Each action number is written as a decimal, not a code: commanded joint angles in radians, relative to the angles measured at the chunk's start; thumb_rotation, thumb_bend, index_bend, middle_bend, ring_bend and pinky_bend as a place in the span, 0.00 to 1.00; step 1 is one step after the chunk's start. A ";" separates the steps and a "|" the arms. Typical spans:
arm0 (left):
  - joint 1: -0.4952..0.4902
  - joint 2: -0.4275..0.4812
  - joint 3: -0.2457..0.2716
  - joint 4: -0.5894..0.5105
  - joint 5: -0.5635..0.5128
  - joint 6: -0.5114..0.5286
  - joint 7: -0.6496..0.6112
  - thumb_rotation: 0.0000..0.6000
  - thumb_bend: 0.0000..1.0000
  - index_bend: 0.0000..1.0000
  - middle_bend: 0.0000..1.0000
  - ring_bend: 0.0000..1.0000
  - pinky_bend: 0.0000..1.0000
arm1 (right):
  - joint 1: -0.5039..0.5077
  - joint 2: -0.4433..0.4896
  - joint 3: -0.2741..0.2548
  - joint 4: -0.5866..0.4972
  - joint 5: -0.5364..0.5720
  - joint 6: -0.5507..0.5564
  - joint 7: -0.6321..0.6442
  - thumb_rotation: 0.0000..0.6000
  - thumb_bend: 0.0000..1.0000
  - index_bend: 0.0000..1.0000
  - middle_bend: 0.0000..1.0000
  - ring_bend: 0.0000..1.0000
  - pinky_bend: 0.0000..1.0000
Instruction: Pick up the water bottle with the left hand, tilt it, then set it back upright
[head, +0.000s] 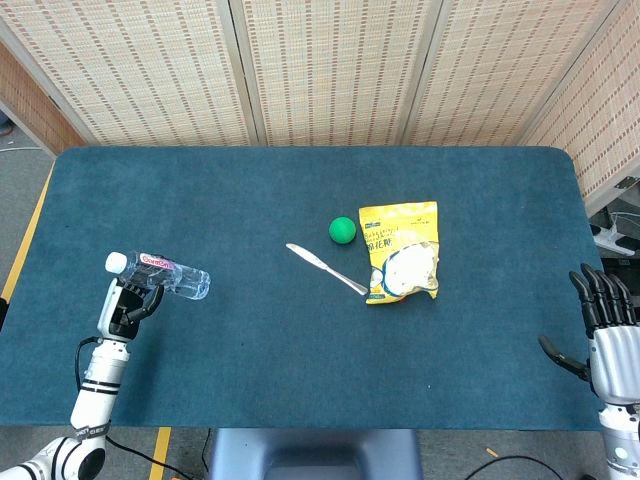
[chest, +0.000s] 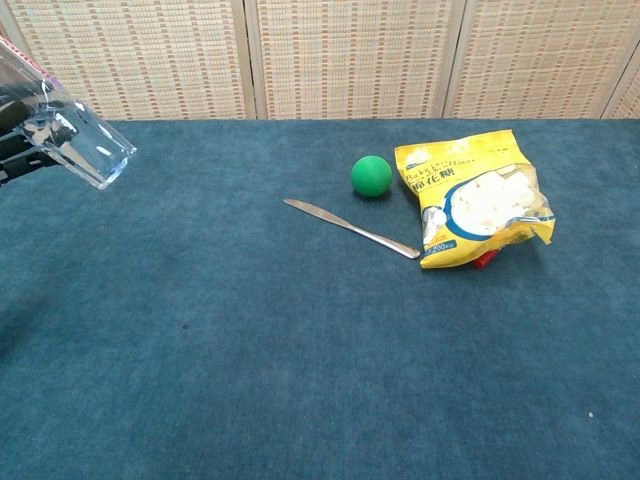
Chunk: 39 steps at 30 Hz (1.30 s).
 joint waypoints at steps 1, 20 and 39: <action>-0.004 -0.096 0.028 0.205 -0.014 0.068 1.002 1.00 0.53 0.58 0.55 0.47 0.50 | 0.001 0.000 0.002 -0.002 0.003 -0.003 -0.001 1.00 0.10 0.01 0.00 0.00 0.04; 0.001 -0.107 -0.017 0.133 -0.011 0.130 0.751 1.00 0.53 0.66 0.62 0.54 0.57 | 0.005 0.004 -0.001 -0.011 0.008 -0.020 -0.010 1.00 0.10 0.01 0.00 0.00 0.04; 0.016 0.038 -0.092 -0.149 -0.051 0.116 0.521 1.00 0.53 0.66 0.62 0.54 0.57 | 0.011 0.019 -0.007 -0.024 0.014 -0.045 -0.005 1.00 0.10 0.01 0.00 0.00 0.04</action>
